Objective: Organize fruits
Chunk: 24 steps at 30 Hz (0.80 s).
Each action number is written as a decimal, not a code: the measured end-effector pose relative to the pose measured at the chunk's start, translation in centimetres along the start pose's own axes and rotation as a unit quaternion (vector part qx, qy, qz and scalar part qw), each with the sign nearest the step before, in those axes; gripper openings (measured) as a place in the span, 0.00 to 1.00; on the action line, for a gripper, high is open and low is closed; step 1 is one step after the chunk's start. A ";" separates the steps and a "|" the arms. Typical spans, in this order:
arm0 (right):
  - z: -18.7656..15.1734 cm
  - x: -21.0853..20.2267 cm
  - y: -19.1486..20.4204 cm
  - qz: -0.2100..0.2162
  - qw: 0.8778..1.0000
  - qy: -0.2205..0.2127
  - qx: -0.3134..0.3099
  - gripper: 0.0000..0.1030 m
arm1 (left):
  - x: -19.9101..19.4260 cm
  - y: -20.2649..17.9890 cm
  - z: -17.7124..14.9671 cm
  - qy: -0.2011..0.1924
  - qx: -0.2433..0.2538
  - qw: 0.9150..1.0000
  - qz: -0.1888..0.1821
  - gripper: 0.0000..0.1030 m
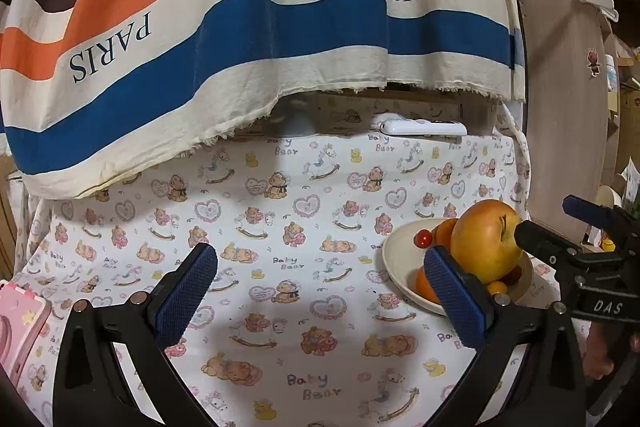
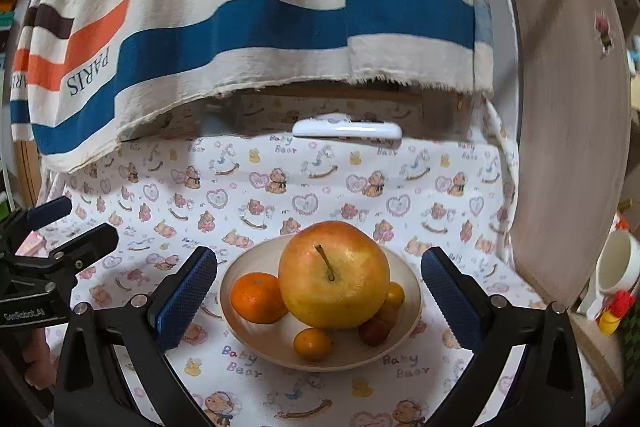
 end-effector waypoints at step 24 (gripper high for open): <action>0.1 0.1 -0.2 0.003 1.000 0.001 0.002 0.99 | 0.0 0.3 0.0 0.000 -0.007 1.000 0.004 1.00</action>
Point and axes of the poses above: each gripper's, at about its wrist camera, not at the fingertips, and x roughly the way its jaws point, y to its left, z to its top, the point moved 3 cm from there along x, roughly the way its jaws point, and after that the axes turned 10 degrees about y, right-handed, at the moved point
